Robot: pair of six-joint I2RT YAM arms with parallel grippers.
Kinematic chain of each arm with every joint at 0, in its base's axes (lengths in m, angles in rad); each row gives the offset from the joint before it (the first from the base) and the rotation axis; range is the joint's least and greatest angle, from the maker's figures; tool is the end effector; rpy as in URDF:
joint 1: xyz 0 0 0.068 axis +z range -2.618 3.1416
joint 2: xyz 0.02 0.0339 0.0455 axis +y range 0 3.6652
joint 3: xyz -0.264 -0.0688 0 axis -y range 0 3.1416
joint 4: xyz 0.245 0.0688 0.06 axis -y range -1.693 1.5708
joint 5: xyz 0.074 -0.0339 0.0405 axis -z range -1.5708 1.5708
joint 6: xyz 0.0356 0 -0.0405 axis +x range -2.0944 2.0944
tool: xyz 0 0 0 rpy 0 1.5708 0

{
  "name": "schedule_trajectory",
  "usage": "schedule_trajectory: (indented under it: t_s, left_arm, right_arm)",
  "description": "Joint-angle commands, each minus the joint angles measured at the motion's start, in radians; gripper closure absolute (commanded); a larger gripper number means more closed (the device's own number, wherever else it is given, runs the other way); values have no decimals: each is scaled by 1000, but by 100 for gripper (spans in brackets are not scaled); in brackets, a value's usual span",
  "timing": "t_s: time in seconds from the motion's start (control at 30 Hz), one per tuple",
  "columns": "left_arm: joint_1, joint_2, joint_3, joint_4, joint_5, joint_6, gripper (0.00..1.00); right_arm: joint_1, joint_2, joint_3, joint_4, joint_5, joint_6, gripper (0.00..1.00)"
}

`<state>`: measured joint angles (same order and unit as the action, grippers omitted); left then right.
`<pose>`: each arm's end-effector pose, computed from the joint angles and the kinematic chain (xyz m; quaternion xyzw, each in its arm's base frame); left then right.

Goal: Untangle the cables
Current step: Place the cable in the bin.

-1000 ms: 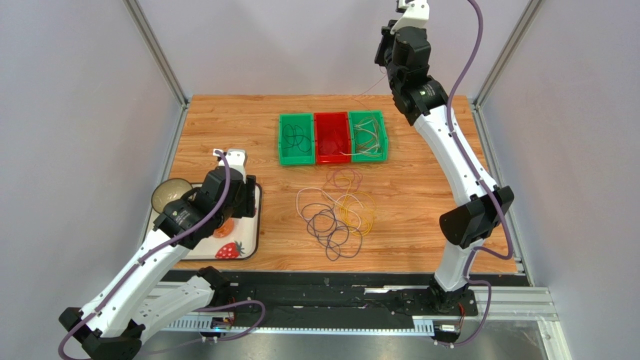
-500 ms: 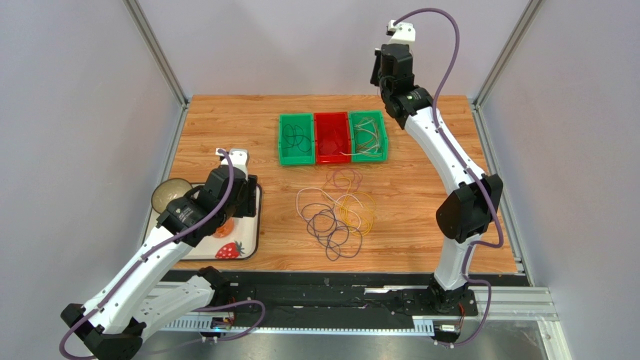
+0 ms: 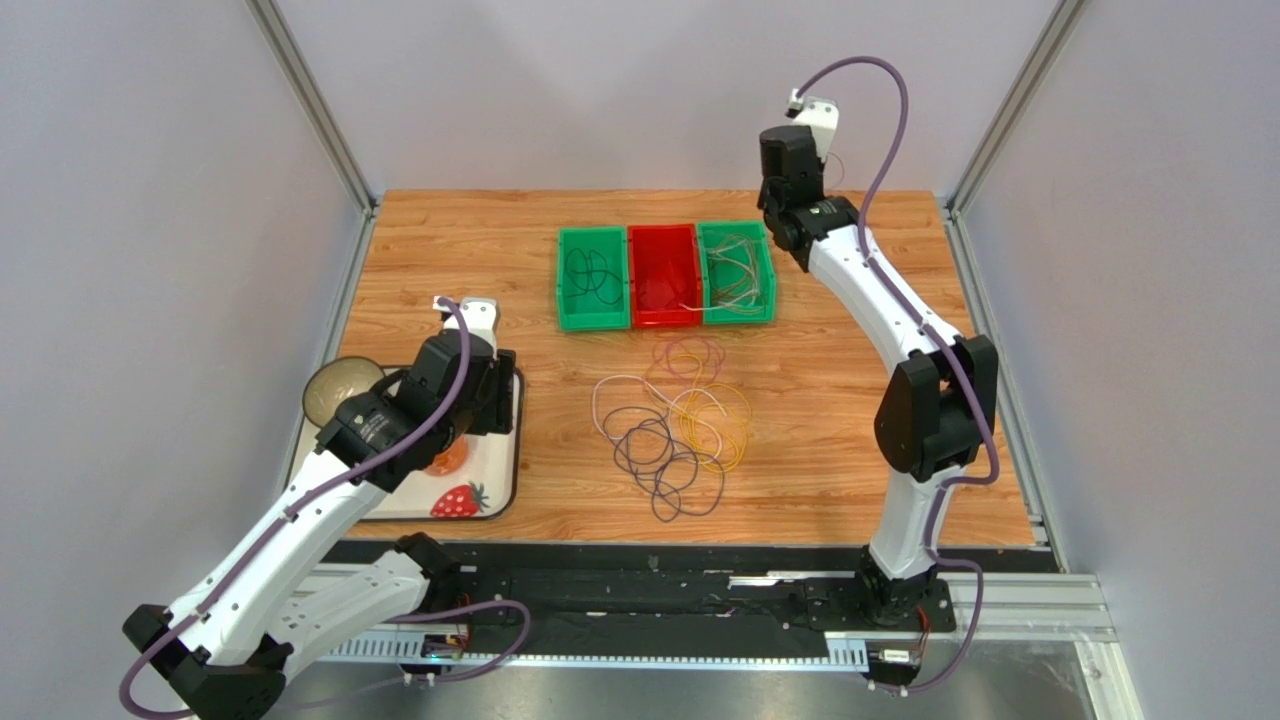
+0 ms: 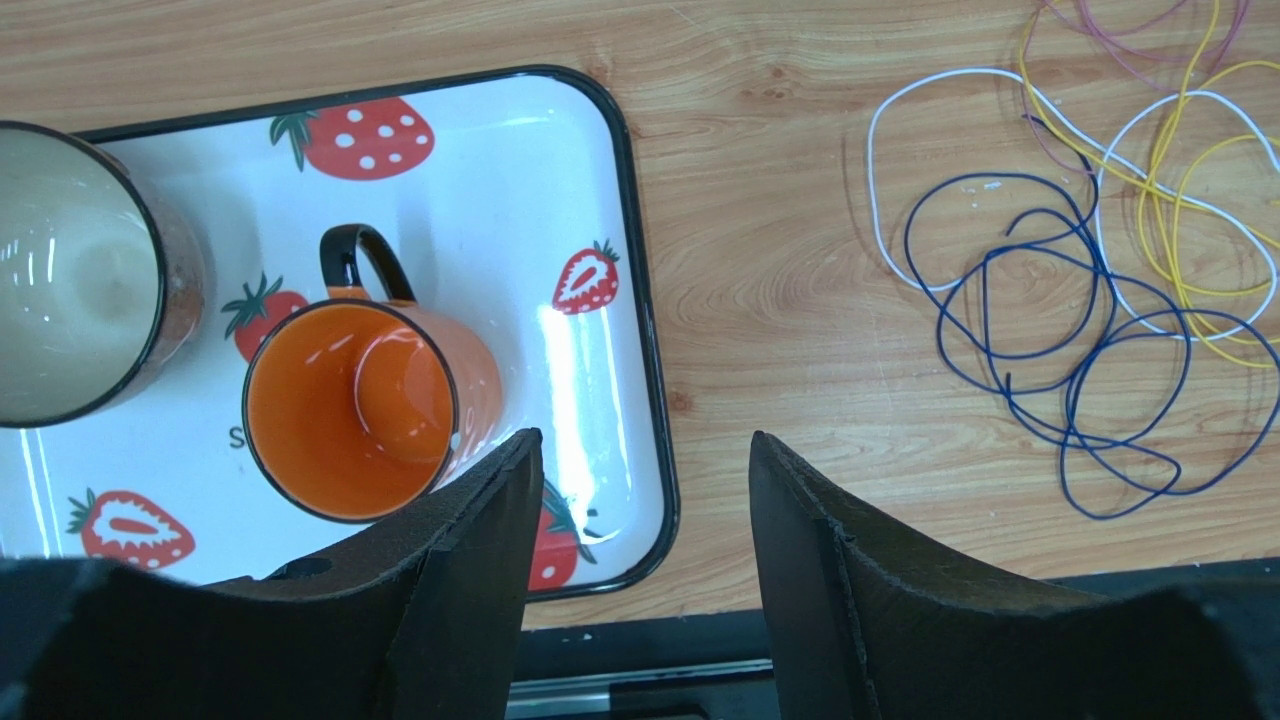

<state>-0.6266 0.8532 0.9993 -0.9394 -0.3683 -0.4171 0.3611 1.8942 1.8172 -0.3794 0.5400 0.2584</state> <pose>0.1333 -0.0807 0.3310 0.0261 0.9120 -0.0389 0.4075 0.4243 0.1407 0.3587 0.0989 0.8242 -0.0603 0.5544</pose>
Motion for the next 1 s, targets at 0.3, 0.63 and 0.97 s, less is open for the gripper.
schedule_trajectory:
  t_s: [0.3,0.63,0.97]
  left_arm:
    - [1,4,15,8,-6,8,39]
    - [-1,13,16,8,-3,9,40]
    - [1,12,16,7,-3,9,40]
  right_arm:
    - [-53,-96,-124,22,80,5,100]
    - [-31,-103,-138,79,-239,5,100]
    - [-25,-20,-72,48,-423,62,100]
